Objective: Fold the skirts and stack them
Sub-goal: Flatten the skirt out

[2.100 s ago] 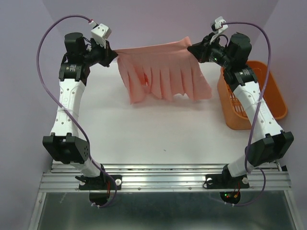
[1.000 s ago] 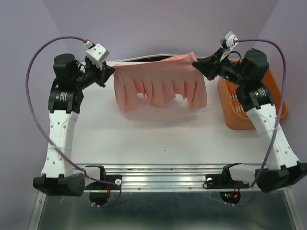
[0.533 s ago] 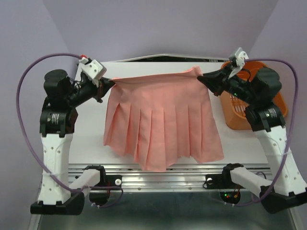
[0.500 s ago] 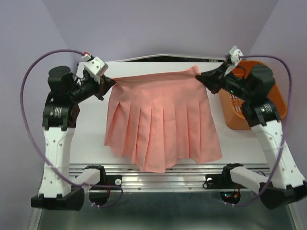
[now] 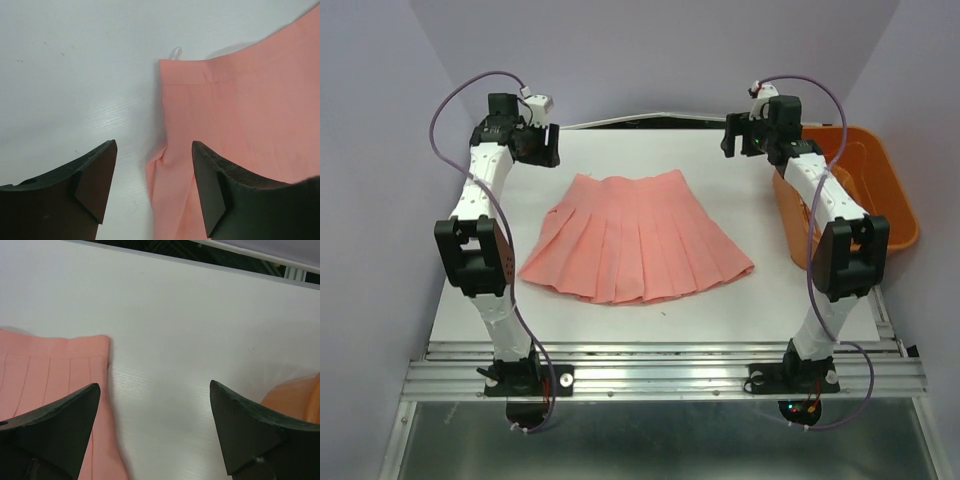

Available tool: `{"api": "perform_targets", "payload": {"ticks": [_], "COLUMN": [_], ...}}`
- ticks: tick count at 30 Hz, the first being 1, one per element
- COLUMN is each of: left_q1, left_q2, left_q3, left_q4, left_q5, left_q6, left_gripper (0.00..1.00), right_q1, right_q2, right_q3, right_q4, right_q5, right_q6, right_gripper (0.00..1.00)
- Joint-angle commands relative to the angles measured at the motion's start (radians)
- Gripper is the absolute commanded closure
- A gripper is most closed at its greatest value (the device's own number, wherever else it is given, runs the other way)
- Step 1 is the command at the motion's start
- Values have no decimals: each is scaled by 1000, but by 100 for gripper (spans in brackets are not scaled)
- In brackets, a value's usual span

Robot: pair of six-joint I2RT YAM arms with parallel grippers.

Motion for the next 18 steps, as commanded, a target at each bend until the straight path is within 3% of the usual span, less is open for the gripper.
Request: {"api": "perform_targets", "payload": {"ticks": [1,5,11,18], "left_q1": [-5,-5,-5,-5], "left_q2": [-104,-171,-240,-225], "left_q3": [75,-44,-253,-411], "left_q4": [-41,-21,-24,-80], "left_q5": [-82,-103,-44,14], "left_q6": [9,35,32,-15], "left_gripper": [27,27,35,52], "right_q1": [13,22,90,133], "right_q2": [-26,-23,-12,23], "right_q3": [162,96,13,-74], "right_q4": [-57,-106,-199,-340], "right_q5": [-53,-238,-341,-321], "right_q6": [-11,-25,-117,-246], "right_gripper": [8,15,27,40]}}
